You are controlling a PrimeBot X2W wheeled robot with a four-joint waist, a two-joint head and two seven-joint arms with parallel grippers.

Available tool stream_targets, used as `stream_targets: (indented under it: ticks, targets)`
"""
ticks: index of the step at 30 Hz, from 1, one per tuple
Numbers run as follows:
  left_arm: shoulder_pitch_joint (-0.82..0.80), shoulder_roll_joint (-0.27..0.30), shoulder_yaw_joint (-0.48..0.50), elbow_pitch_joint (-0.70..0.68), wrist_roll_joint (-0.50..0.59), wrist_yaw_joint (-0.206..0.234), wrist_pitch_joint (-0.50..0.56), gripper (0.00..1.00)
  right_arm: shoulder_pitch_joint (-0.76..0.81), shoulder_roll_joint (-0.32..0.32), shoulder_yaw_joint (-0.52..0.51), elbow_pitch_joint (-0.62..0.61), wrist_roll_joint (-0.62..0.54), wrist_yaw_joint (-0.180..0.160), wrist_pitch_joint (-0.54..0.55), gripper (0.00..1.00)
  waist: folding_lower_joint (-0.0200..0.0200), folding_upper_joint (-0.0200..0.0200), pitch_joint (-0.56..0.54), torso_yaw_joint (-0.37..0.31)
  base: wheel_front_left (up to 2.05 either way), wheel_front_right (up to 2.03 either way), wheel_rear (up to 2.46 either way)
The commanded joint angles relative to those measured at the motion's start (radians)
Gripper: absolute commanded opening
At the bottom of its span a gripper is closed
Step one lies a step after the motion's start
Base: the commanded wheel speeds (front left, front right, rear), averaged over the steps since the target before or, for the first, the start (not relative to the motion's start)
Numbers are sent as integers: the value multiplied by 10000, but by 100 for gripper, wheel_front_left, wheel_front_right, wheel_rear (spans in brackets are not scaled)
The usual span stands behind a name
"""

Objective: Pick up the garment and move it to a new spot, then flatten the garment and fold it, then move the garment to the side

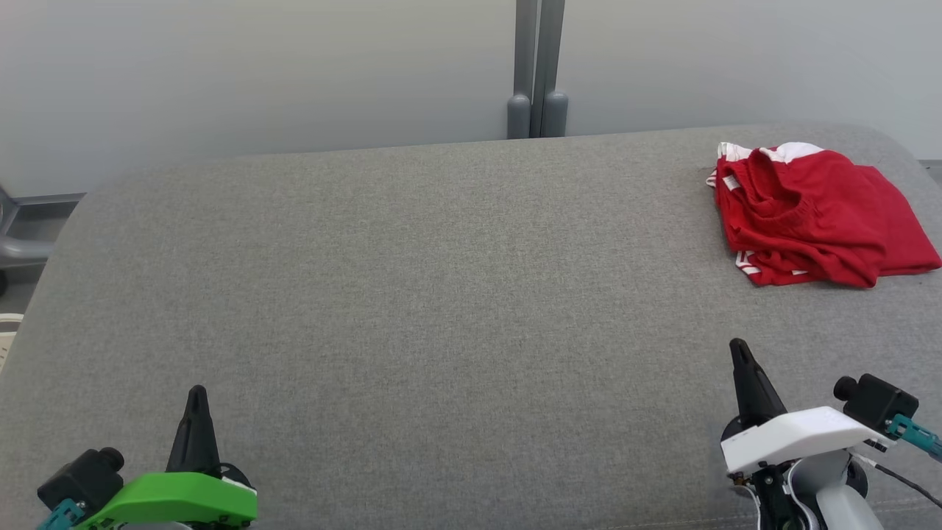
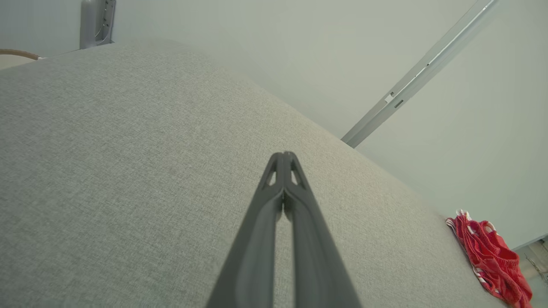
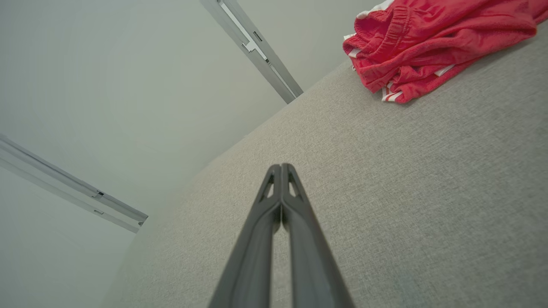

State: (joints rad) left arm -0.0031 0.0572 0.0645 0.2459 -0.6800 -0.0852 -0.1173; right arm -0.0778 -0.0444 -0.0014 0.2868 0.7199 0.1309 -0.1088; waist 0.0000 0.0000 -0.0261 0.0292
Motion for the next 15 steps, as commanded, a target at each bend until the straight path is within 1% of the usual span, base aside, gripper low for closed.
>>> stream_targets:
  ticks: [1, 15]
  targets:
    - [-348, 53, 57, -72, -268, -47, 53, 0, -309, -41, -71, -85, 272, 1, 66, 0, 0, 0, 3, -3, 0, 0, 0]
    - [-760, 30, 158, 183, -2168, -140, 544, 0, -530, -50, -341, 49, 2084, 1, 530, 0, 0, 0, 57, -47, 0, 0, 0]
